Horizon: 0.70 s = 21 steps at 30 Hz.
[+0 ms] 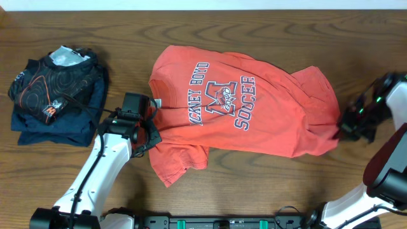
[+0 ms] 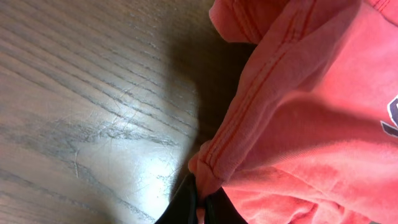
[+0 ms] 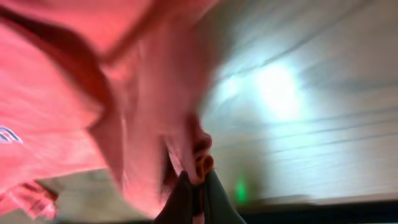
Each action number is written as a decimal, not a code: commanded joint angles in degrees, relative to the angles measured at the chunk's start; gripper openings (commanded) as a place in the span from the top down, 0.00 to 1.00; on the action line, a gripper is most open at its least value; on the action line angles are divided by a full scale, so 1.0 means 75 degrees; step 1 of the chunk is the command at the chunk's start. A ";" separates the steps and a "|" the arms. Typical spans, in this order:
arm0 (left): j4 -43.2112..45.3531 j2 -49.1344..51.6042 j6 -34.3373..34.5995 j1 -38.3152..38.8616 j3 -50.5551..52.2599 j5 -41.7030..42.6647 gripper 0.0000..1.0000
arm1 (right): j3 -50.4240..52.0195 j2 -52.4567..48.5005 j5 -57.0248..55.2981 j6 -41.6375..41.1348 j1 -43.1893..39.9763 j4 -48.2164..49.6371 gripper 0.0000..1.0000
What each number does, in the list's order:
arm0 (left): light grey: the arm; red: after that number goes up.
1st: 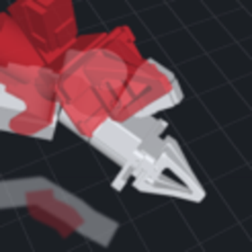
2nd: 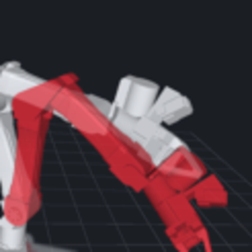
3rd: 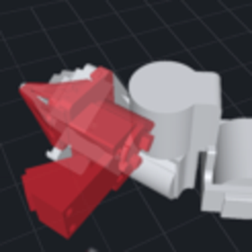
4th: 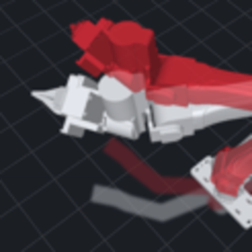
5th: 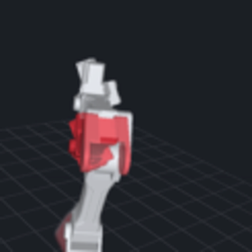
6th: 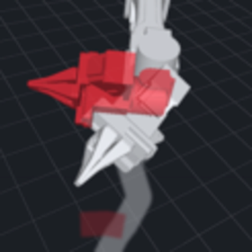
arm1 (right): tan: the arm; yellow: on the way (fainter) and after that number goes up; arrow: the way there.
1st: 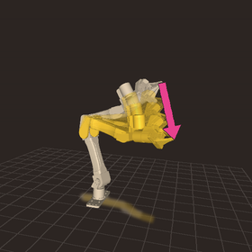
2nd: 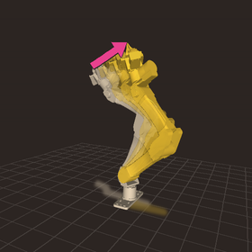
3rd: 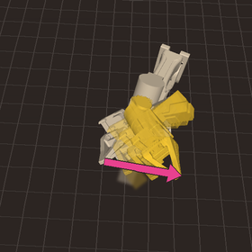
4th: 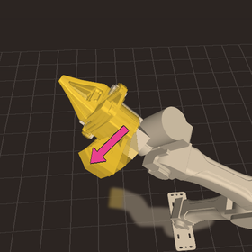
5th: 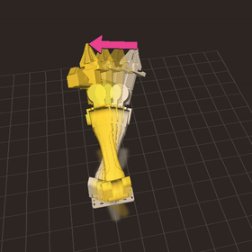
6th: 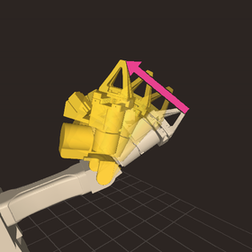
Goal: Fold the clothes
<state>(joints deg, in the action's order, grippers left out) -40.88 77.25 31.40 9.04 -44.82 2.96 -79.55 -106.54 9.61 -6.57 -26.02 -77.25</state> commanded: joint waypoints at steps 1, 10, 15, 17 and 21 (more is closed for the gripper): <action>-0.0017 0.0023 -0.0102 -0.0032 0.0012 -0.0117 0.94 | -0.0463 0.0227 -0.0600 0.0233 -0.0023 -0.0119 0.99; -0.0012 0.0023 -0.0102 -0.0032 0.0012 -0.0117 0.94 | -0.0125 0.0204 -0.0772 0.0227 -0.0023 0.0108 0.99; 0.0041 0.0023 -0.0102 -0.0032 0.0012 -0.0114 0.94 | -0.0122 0.0187 -0.0233 -0.0134 -0.0006 0.1495 0.99; 0.0041 0.0023 -0.0099 -0.0032 0.0012 -0.0114 0.94 | -0.0122 0.0187 0.0213 -0.0248 0.0052 0.1827 0.99; 0.0038 0.0023 -0.0099 -0.0032 0.0012 -0.0114 0.94 | -0.0119 0.0187 0.0673 -0.0373 0.0391 0.2005 0.99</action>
<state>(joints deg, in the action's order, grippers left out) -40.47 77.25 31.38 9.04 -44.82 2.98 -80.49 -105.25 10.37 -7.64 -25.41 -62.41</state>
